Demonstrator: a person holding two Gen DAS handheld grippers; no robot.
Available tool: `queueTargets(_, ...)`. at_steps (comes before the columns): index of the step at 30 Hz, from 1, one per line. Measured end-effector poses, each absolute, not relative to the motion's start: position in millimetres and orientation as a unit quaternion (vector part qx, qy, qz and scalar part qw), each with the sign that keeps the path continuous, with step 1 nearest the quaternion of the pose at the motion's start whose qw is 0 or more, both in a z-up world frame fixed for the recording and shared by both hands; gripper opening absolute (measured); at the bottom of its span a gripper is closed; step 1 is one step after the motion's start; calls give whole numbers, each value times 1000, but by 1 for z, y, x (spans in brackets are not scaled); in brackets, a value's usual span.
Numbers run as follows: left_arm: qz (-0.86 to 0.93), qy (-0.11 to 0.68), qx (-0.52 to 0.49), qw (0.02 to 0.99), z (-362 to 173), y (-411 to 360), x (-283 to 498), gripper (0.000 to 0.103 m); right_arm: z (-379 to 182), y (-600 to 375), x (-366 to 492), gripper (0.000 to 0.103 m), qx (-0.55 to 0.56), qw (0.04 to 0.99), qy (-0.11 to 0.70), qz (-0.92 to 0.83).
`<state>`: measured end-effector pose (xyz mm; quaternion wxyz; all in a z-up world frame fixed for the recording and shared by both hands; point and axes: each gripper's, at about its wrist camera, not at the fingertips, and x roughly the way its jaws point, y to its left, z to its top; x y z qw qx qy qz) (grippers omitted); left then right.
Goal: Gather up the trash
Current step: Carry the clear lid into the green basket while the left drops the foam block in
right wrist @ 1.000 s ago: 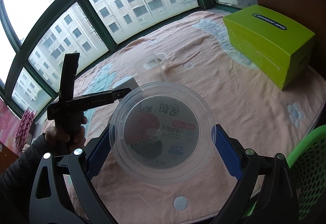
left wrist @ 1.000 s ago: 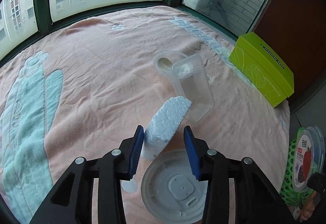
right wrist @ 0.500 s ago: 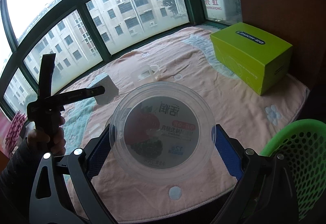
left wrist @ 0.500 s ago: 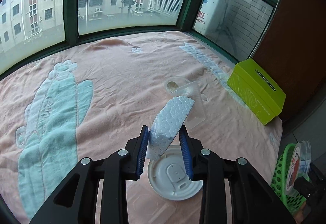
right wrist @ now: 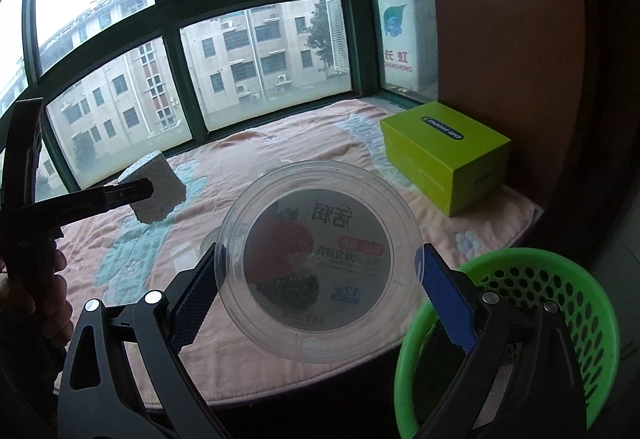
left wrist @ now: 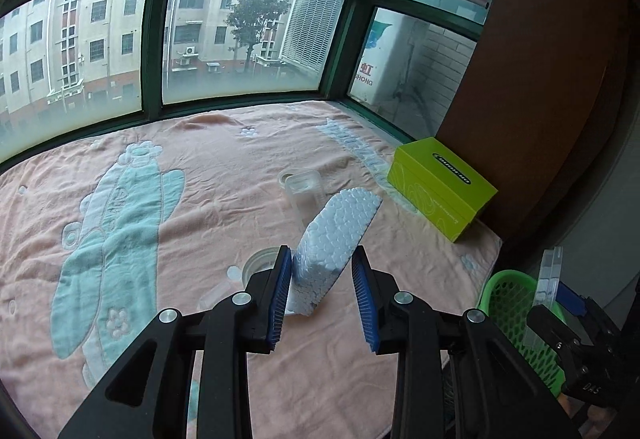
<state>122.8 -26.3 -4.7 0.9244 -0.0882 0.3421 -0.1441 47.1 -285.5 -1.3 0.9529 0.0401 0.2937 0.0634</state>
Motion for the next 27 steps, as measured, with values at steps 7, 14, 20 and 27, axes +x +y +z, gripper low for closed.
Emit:
queueTargets(7, -167, 334, -94, 923, 3, -52, 88, 30, 1, -311, 15, 93, 46, 956, 290, 21)
queueTargets(14, -196, 332, -83, 919, 8, -82, 71, 30, -2, -342, -7, 93, 57, 955, 292, -25)
queueTargets(20, -220, 333, -69, 914, 10, -106, 63, 30, -7, -365, -21, 93, 70, 951, 295, -60)
queueTargets(27, -246, 330, -55, 910, 15, -133, 56, 30, -15, -392, -30, 94, 84, 946, 300, -93)
